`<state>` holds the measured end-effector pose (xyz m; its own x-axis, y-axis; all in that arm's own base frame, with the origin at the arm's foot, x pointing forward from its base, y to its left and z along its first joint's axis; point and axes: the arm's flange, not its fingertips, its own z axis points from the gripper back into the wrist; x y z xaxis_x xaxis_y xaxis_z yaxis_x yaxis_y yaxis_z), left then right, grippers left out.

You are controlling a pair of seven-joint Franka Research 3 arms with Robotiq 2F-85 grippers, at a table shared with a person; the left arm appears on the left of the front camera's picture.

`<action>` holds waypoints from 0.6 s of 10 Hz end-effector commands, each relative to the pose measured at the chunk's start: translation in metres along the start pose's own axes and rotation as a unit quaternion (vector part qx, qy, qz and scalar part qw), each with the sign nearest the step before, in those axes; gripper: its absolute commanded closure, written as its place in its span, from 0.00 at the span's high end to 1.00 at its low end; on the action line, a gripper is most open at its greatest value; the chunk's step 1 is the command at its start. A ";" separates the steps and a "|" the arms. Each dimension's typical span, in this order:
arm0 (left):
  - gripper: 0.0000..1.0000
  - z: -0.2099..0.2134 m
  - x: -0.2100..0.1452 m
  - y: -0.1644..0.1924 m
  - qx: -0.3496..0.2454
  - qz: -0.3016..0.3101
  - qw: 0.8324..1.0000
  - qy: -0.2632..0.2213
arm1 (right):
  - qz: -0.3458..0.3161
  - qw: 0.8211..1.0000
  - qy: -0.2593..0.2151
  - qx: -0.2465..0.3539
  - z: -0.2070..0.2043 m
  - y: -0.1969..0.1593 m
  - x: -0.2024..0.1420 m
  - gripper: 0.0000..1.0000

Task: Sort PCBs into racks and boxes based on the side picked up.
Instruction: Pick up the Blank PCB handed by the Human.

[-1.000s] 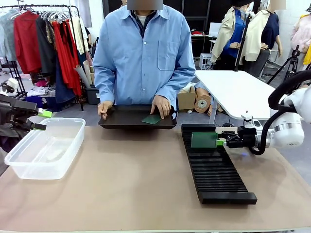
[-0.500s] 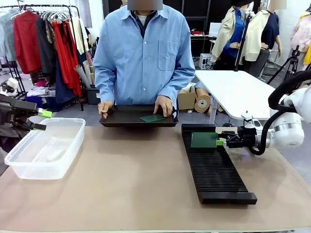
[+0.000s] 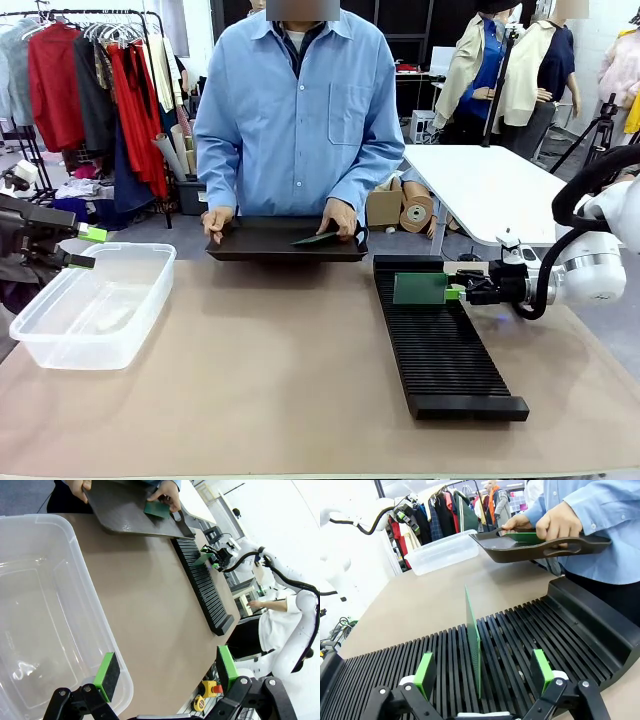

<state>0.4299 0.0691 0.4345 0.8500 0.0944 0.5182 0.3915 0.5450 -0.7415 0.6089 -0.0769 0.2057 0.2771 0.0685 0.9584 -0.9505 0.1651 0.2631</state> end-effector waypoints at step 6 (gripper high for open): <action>1.00 0.001 -0.001 -0.001 0.004 -0.002 1.000 -0.001 | -0.009 1.000 0.013 0.013 0.033 0.053 0.090 1.00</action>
<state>0.4299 0.0690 0.4343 0.8503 0.0945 0.5178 0.3911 0.5449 -0.7417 0.6028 -0.0977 0.2952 0.2519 0.0727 0.9650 -0.9571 0.1659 0.2374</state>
